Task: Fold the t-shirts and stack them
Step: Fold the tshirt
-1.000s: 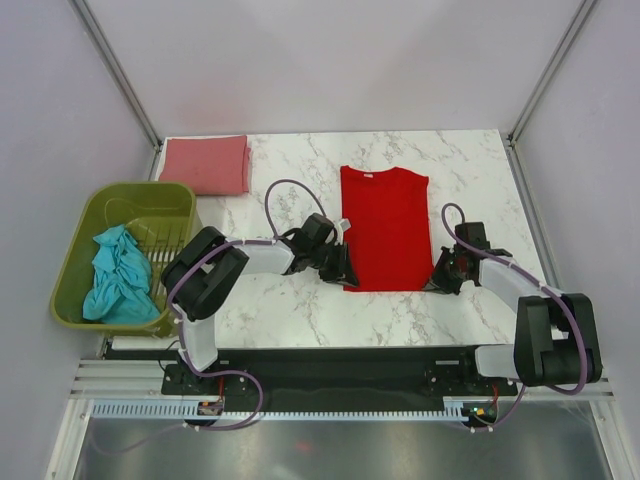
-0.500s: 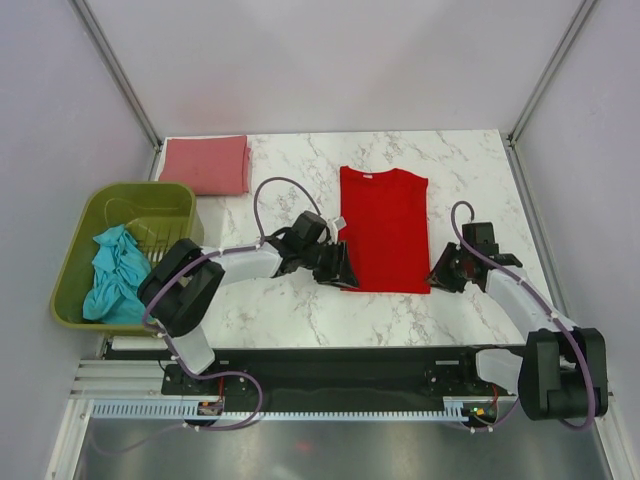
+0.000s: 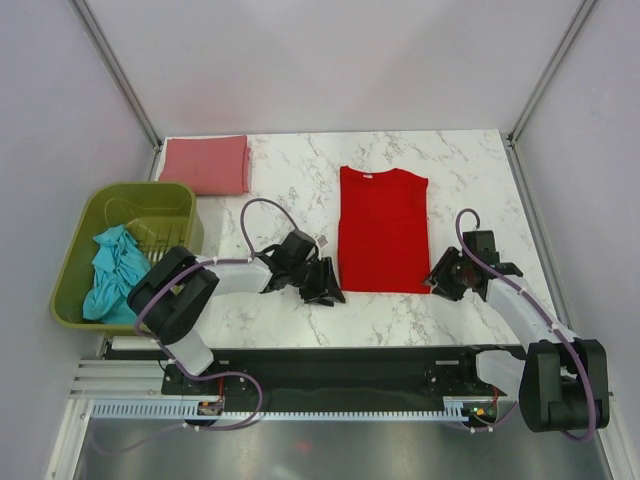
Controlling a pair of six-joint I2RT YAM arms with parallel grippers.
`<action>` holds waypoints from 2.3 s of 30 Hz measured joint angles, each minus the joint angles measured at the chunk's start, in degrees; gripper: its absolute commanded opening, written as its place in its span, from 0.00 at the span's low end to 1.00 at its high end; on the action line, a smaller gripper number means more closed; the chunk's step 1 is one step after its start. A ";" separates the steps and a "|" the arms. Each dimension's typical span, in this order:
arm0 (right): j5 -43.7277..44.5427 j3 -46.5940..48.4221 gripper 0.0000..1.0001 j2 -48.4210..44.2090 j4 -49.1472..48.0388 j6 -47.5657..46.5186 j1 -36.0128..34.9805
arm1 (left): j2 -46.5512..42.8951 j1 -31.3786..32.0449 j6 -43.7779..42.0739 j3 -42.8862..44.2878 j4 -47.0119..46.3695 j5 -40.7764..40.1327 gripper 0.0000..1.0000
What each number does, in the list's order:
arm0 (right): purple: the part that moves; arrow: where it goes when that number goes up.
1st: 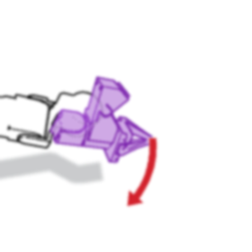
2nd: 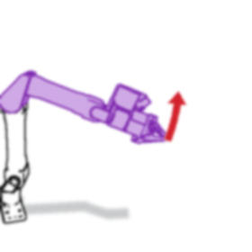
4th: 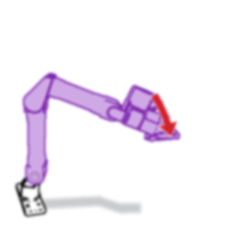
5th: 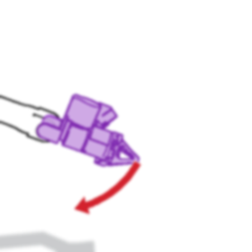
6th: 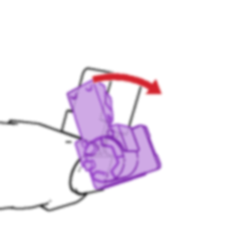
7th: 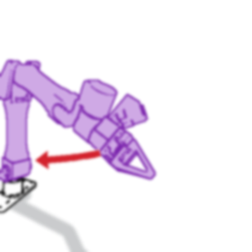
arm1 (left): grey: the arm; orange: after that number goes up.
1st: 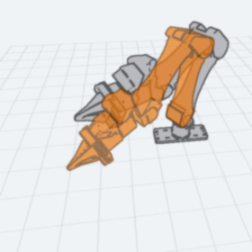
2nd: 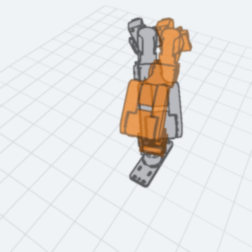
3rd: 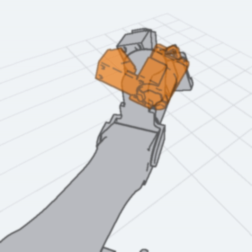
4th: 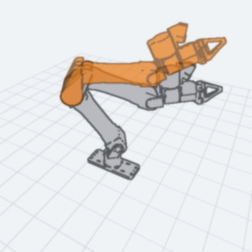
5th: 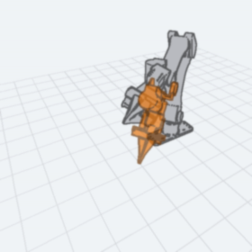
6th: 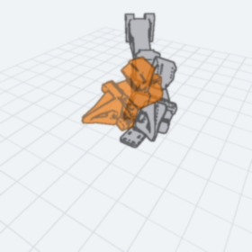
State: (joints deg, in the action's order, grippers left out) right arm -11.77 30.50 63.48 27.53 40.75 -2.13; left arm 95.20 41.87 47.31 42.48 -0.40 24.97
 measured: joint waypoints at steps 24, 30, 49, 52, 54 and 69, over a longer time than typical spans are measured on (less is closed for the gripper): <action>0.31 -4.92 0.41 2.12 -8.04 2.36 0.00 | 2.86 0.00 8.63 -0.37 -9.35 -3.93 0.51; 1.42 -5.42 0.38 1.03 -8.00 2.27 0.00 | 4.57 -0.04 9.86 -0.24 -10.32 -6.14 0.15; 3.23 -5.75 0.00 1.33 -7.82 0.98 0.00 | 4.70 0.00 9.92 -0.11 -10.45 -6.73 0.02; 3.26 -5.73 0.00 1.33 -7.93 0.76 0.00 | 4.50 0.00 9.90 -0.11 -10.38 -6.95 0.02; 3.28 -5.73 0.00 1.01 -7.69 0.35 0.00 | 4.26 0.02 9.88 -0.13 -10.03 -7.34 0.02; 2.43 -5.75 0.00 -11.80 0.17 -0.90 -0.07 | -8.39 0.72 9.90 -5.66 -7.74 -8.46 0.02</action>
State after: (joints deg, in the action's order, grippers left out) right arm -9.34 24.75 51.68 27.70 39.86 -2.20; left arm 86.80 42.59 57.21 36.82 -8.14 16.51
